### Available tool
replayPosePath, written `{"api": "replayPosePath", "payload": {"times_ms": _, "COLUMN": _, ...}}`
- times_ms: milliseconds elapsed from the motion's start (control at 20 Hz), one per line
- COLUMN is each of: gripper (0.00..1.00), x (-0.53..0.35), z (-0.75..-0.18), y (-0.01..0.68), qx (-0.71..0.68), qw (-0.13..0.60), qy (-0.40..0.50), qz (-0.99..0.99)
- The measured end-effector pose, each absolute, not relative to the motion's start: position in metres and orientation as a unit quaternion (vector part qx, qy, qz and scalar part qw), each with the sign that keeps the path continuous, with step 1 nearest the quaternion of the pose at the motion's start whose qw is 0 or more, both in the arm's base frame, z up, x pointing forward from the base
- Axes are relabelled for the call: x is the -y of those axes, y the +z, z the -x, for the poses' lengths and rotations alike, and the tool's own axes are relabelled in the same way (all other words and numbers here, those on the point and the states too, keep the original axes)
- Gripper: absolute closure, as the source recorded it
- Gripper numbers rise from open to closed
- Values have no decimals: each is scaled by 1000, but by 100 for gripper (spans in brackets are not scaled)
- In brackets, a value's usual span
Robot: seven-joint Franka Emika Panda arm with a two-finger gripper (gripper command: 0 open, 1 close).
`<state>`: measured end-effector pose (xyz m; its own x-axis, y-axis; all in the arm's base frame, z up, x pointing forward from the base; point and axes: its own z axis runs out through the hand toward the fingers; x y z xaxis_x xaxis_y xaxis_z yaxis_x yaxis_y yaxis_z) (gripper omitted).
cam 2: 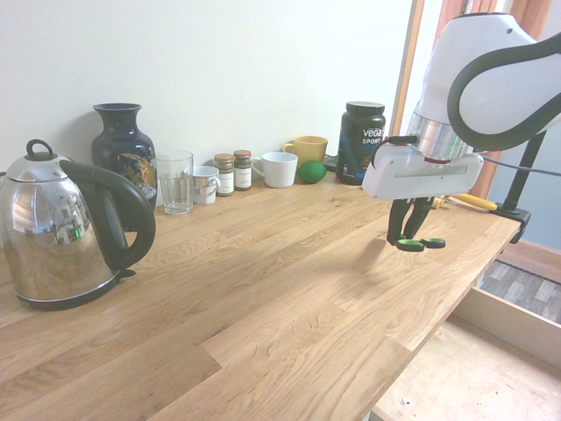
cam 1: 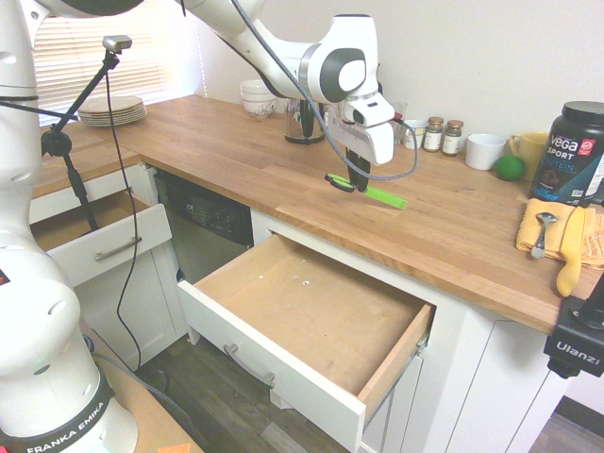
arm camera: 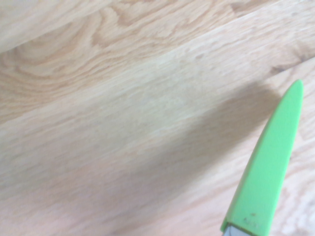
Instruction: Put scissor in the drawer
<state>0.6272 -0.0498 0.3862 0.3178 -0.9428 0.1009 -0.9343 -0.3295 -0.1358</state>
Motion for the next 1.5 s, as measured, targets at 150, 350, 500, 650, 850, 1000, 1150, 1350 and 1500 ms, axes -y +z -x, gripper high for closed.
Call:
{"api": "replayPosePath", "payload": {"times_ms": 150, "gripper": 100, "x": 49, "z": -623, "y": 393, "qx": -578, "qw": 28, "qy": -82, "qz": 811}}
{"api": "replayPosePath", "payload": {"times_ms": 350, "gripper": 100, "x": 43, "z": -614, "y": 406, "qx": -573, "qw": 27, "qy": -77, "qz": 815}}
{"api": "replayPosePath", "payload": {"times_ms": 500, "gripper": 100, "x": 32, "z": -600, "y": 418, "qx": -562, "qw": 26, "qy": -71, "qz": 824}}
{"api": "replayPosePath", "payload": {"times_ms": 650, "gripper": 100, "x": 19, "z": -574, "y": 430, "qx": -530, "qw": 20, "qy": -56, "qz": 846}}
{"api": "replayPosePath", "payload": {"times_ms": 850, "gripper": 100, "x": 14, "z": -538, "y": 439, "qx": -472, "qw": 2, "qy": -25, "qz": 881}}
{"api": "replayPosePath", "payload": {"times_ms": 1000, "gripper": 100, "x": 19, "z": -517, "y": 433, "qx": -449, "qw": -3, "qy": -14, "qz": 893}}
{"api": "replayPosePath", "payload": {"times_ms": 1150, "gripper": 100, "x": 22, "z": -494, "y": 429, "qx": -442, "qw": -6, "qy": -6, "qz": 897}}
{"api": "replayPosePath", "payload": {"times_ms": 1350, "gripper": 100, "x": 25, "z": -456, "y": 435, "qx": -444, "qw": -4, "qy": -7, "qz": 896}}
{"api": "replayPosePath", "payload": {"times_ms": 1500, "gripper": 100, "x": 31, "z": -427, "y": 434, "qx": -446, "qw": -3, "qy": -6, "qz": 895}}
